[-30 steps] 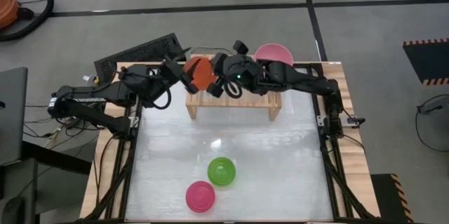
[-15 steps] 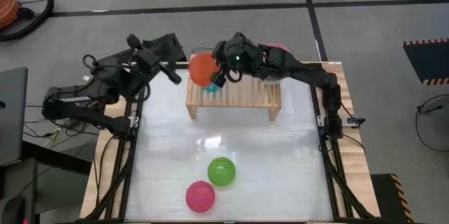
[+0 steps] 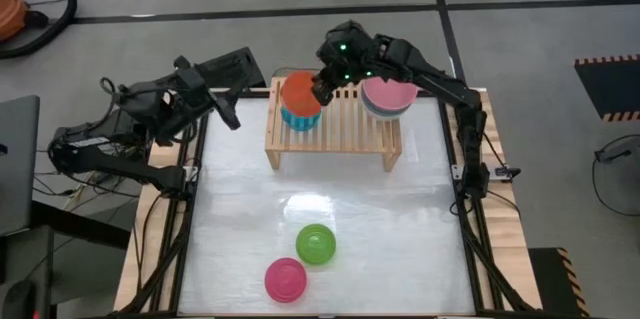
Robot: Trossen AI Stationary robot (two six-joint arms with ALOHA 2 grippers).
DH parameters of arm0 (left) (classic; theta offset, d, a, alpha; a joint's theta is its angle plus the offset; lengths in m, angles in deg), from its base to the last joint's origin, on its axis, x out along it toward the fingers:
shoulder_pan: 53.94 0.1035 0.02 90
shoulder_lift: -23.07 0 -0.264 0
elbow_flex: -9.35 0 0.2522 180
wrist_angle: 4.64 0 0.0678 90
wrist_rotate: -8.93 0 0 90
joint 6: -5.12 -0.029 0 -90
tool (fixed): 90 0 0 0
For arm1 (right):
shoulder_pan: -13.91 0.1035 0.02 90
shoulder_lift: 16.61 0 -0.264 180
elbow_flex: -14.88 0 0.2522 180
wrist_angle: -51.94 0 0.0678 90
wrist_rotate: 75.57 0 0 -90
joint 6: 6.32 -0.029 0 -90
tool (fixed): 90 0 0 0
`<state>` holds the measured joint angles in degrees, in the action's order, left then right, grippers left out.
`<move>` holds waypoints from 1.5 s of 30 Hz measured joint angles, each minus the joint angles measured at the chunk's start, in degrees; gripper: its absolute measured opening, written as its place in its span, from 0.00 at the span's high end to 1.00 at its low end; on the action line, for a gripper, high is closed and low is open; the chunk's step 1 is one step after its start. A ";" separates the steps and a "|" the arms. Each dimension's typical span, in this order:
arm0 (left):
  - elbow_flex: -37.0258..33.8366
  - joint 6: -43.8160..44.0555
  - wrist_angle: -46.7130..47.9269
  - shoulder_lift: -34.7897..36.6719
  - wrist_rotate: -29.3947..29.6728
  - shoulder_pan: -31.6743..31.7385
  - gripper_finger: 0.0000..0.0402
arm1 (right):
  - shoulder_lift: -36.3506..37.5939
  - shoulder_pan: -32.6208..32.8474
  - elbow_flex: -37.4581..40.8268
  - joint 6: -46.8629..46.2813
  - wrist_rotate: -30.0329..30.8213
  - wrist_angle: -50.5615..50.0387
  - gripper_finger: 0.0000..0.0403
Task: Place and stack bowls onto a shelf
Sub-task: Stack the orange bowl on top of the light blue bowl on the shelf
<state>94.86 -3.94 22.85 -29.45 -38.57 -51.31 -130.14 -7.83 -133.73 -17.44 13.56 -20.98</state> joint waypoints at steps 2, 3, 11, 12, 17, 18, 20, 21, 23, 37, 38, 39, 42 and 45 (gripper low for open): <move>-0.02 2.17 1.94 0.21 -0.17 0.00 0.43 | -1.15 0.14 0.00 0.00 -0.61 0.04 0.94; -0.02 2.75 2.41 0.41 -0.26 -0.02 0.43 | -1.86 0.39 0.00 0.00 -0.61 0.48 0.94; -0.04 4.35 3.69 0.52 0.24 0.00 0.43 | -3.40 -1.13 0.01 0.02 0.40 -2.28 0.94; -0.04 4.66 3.67 0.56 0.25 -0.01 0.43 | -3.84 -1.62 0.02 0.04 0.44 -2.51 0.94; -0.04 4.85 3.65 0.41 0.35 0.00 0.43 | -5.36 -2.71 -0.02 0.83 0.54 -2.14 0.94; -0.04 4.82 3.67 0.41 0.45 0.00 0.43 | -6.10 -2.37 -0.12 1.02 0.55 -1.30 0.94; -0.06 4.58 3.71 0.39 1.54 -0.01 0.43 | -6.82 -2.35 -0.15 1.07 0.45 -1.12 0.94; -0.07 4.51 3.79 0.39 1.98 0.00 0.43 | -7.01 -2.55 0.05 1.27 0.33 -2.06 0.94; -0.07 4.75 4.30 0.43 2.37 0.00 0.43 | -7.54 -2.69 0.09 1.90 -0.26 -1.40 0.94; -0.09 5.65 6.66 0.39 3.37 0.00 0.43 | -9.64 -3.13 -0.04 2.51 -0.74 -3.34 0.94; -0.09 5.65 6.66 0.39 3.37 0.00 0.43 | -9.64 -3.13 -0.04 2.51 -0.74 -3.25 0.94; -0.09 5.65 6.66 0.39 3.37 0.00 0.43 | -9.64 -3.13 -0.04 2.53 -0.74 -3.25 0.94; -0.09 5.65 6.64 0.39 3.37 0.00 0.43 | -9.62 -3.13 -0.04 2.51 -0.76 -3.73 0.89; -0.09 5.65 6.64 0.39 3.37 0.00 0.43 | -9.62 -3.13 -0.04 2.51 -0.76 -4.29 0.84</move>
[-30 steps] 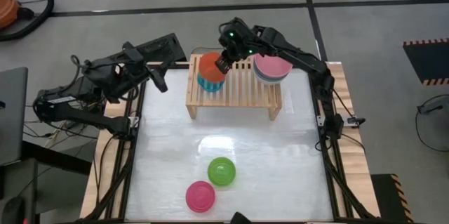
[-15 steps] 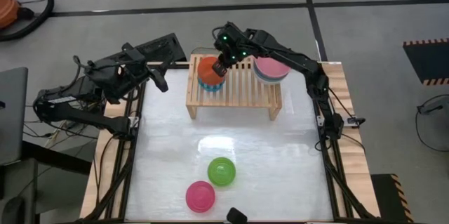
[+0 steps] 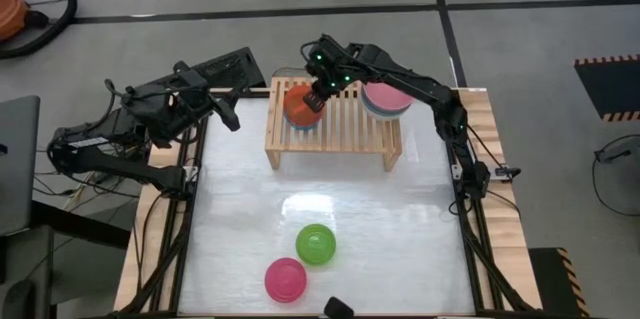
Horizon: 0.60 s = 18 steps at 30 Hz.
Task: Place and stack bowls onto a shelf
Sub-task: Stack the orange bowl on top of the light blue bowl on the shelf
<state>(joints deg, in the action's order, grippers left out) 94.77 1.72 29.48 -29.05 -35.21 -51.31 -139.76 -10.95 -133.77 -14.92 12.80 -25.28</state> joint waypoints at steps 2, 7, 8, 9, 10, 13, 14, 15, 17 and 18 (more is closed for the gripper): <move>0.00 0.00 -0.02 0.00 0.00 0.00 0.43 | 0.00 0.10 0.00 -0.66 0.02 0.07 0.81; 0.00 0.00 -0.04 0.00 0.00 0.00 0.43 | 0.00 0.45 0.00 -1.05 0.00 0.30 0.75; 0.00 0.00 0.01 0.00 0.00 0.00 0.43 | 0.00 0.46 -0.02 -1.05 0.02 0.54 0.73; 0.00 0.00 0.11 0.00 0.00 0.00 0.43 | 0.09 0.46 -0.07 -1.07 0.01 0.60 0.71; 0.00 0.00 0.21 0.00 0.00 0.00 0.43 | 0.35 0.46 -0.06 -1.36 0.01 0.57 0.69; 0.00 0.02 0.83 0.00 0.00 0.00 0.43 | 1.47 0.46 -0.04 -1.90 0.21 0.71 0.62; 0.00 0.07 0.99 0.00 0.00 0.00 0.43 | 2.20 0.46 -0.04 -1.90 0.30 0.80 0.59; 0.00 0.07 1.09 0.00 0.00 0.00 0.43 | 2.78 0.40 -0.04 -1.77 0.71 1.07 0.57; 0.00 0.04 1.11 0.00 0.00 0.00 0.43 | 4.07 0.39 -0.07 -1.49 1.94 1.82 0.54; 0.00 0.04 1.12 0.00 0.00 0.00 0.43 | 4.70 0.35 -0.07 -1.30 2.43 2.46 0.53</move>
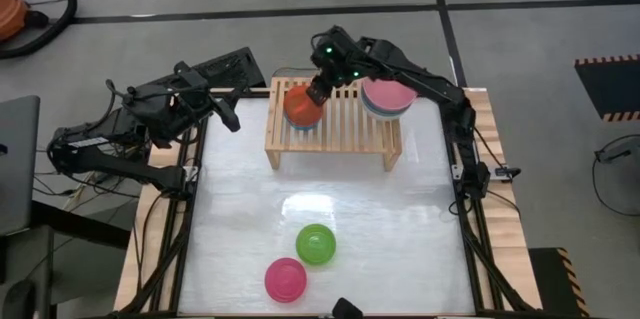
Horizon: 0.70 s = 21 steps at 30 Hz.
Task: Place and stack bowls onto a shelf
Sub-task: Stack the orange bowl on top of the light blue bowl on the shelf
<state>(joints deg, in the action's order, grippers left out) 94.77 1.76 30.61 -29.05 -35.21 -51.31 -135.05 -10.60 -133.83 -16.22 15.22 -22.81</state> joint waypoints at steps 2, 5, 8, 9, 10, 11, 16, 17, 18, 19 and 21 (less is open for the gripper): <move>0.00 0.06 0.03 0.00 0.00 0.00 0.43 | 1.14 0.00 0.00 1.56 0.48 2.25 0.54; 0.00 0.12 0.08 0.00 0.00 0.00 0.43 | 1.70 0.36 -0.04 2.74 0.20 6.43 0.64; 0.00 0.20 0.19 0.00 -0.02 0.00 0.43 | 0.70 0.90 -0.04 4.02 -1.16 9.32 0.85; 0.00 0.24 0.30 0.00 0.00 0.00 0.43 | -0.08 1.16 -0.04 4.59 -1.18 10.73 0.92; 0.00 0.43 0.51 0.00 0.00 0.00 0.43 | -0.81 1.32 -0.04 5.06 -1.24 11.56 0.95; -0.02 0.61 0.92 0.00 0.00 0.00 0.43 | -1.40 1.31 0.04 5.17 -1.29 11.95 0.95; -0.02 2.36 4.20 -0.02 0.62 0.02 0.43 | -4.46 1.44 0.07 3.51 -2.38 14.73 0.94; -0.02 2.89 4.97 -0.02 0.98 0.02 0.43 | -4.91 1.42 0.07 3.48 -2.42 15.37 0.95; -0.02 3.42 5.79 -0.02 1.28 0.02 0.43 | -5.41 1.40 0.04 3.48 -2.43 15.57 0.96; -0.02 3.75 6.36 -0.02 1.42 0.02 0.43 | -5.65 1.31 0.04 3.47 -2.43 15.26 0.96; -0.04 4.05 6.71 -0.02 1.46 0.02 0.43 | -5.80 0.91 0.11 3.54 -2.43 15.00 0.96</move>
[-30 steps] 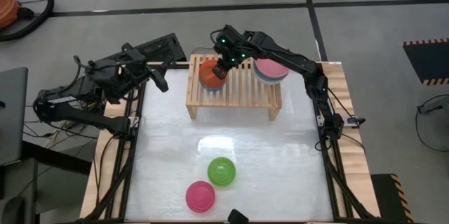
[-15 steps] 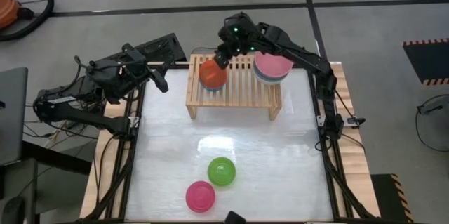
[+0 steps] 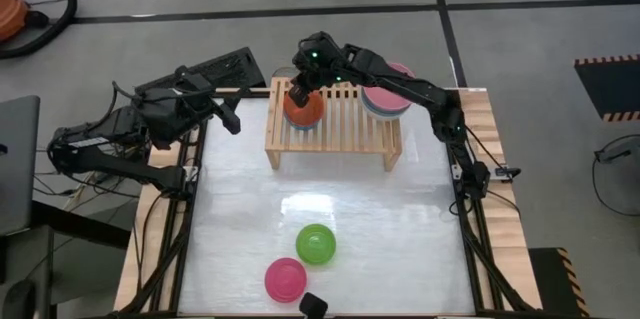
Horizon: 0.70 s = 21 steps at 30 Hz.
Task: Place and stack bowls onto a shelf
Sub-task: Stack the orange bowl on top of the light blue bowl on the shelf
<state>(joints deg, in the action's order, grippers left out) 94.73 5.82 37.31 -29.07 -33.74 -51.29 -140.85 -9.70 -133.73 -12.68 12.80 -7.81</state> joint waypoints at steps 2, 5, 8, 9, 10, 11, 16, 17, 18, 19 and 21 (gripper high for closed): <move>0.01 0.01 -0.12 0.00 0.00 0.00 0.43 | -0.46 -0.14 -0.15 0.18 0.02 1.15 0.95; -0.01 0.01 -0.16 0.00 0.02 0.00 0.43 | -0.94 -0.77 -0.07 -0.75 -0.04 0.72 0.93; -0.01 0.01 -0.18 0.00 0.02 0.00 0.43 | -2.10 -0.91 -0.02 -1.17 -0.06 1.09 0.93; 0.01 0.01 -0.18 0.00 0.02 0.00 0.43 | -2.35 -0.91 -0.02 -1.18 -0.04 1.00 0.93; 0.00 0.01 -0.17 0.00 0.02 0.00 0.43 | -2.59 -0.88 -0.02 -1.19 -0.16 0.94 0.94; 0.00 0.01 -0.15 0.00 0.02 0.00 0.43 | -2.69 -0.68 -0.02 -1.17 -0.37 0.96 0.94; -0.01 -0.11 -0.18 0.02 0.03 0.00 0.43 | -2.07 0.68 -0.04 0.80 2.18 1.87 0.93; -0.01 -0.16 -0.17 0.02 0.02 0.00 0.43 | -1.39 0.76 0.03 0.82 2.88 1.43 0.92; -0.01 -0.37 -0.18 0.02 0.02 0.00 0.43 | -0.52 0.76 0.04 0.82 3.29 1.32 0.91; 0.00 -0.62 -0.19 0.02 0.04 0.00 0.43 | 0.69 0.78 0.01 0.75 3.33 1.44 0.89; 0.01 -0.85 -0.20 0.04 0.04 0.00 0.43 | 4.57 0.76 0.02 0.35 1.39 -1.12 0.87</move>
<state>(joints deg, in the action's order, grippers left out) 94.74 4.97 37.11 -29.03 -33.70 -51.29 -136.28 -8.94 -133.70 -12.33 14.18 -8.94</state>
